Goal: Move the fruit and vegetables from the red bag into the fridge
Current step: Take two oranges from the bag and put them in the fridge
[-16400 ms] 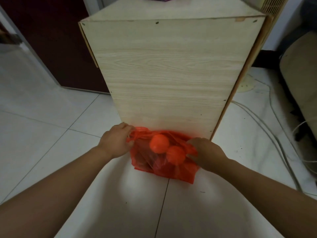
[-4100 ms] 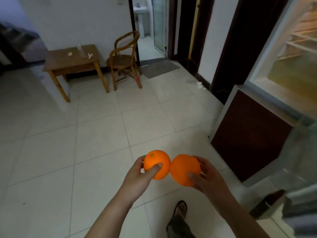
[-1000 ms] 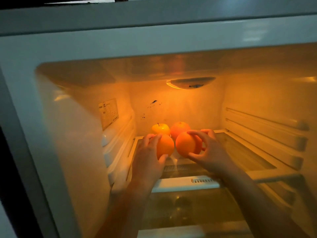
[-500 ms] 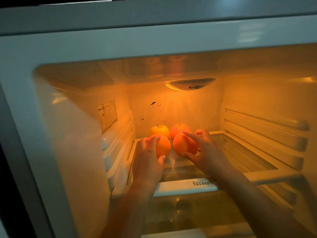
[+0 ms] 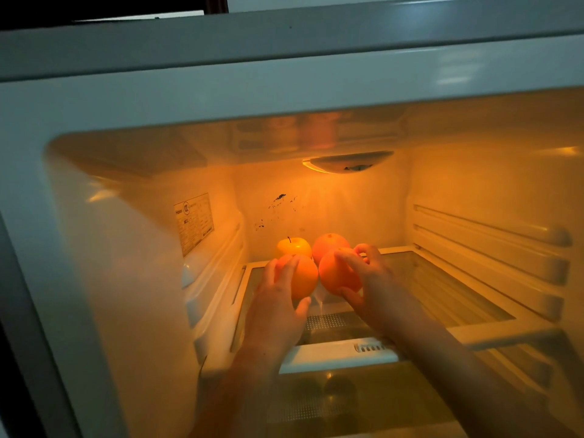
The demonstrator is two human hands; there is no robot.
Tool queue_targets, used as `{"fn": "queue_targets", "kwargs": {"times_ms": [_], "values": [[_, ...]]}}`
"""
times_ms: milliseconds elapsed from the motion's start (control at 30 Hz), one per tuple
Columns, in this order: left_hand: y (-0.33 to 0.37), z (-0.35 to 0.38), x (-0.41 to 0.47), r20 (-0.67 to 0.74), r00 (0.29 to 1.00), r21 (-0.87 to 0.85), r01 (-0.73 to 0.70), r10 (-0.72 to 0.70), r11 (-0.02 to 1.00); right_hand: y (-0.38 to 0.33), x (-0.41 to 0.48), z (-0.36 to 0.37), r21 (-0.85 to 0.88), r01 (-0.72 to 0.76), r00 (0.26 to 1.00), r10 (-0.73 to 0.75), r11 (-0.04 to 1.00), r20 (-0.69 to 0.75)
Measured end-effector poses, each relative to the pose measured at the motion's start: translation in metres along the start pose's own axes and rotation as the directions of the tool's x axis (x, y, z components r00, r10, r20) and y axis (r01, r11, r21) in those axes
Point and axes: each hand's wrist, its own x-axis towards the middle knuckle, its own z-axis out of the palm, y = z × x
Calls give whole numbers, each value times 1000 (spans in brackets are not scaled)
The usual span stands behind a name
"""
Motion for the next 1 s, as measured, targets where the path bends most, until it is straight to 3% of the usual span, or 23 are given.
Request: {"fn": "queue_targets", "kwargs": {"times_ms": [300,533,733,1000], "values": [[1,-1,-1,12,1000,-12,7,-7,1000,1,2,-2,-21,-8,1000,8,1000,-9],[4,-3,-3,-4,998,74,57,-56,996,-1,-1,-4,-9,21,1000,-21,1000,-11],[10,-9,-9,-28,997,77,80,-78,994,1,-11,-12,138,-66,995,75,988,-66],[13,-20,-42,-75,997,66,14,-9,998,4,-46,-28,85,-125,987,132,989,-88]]}}
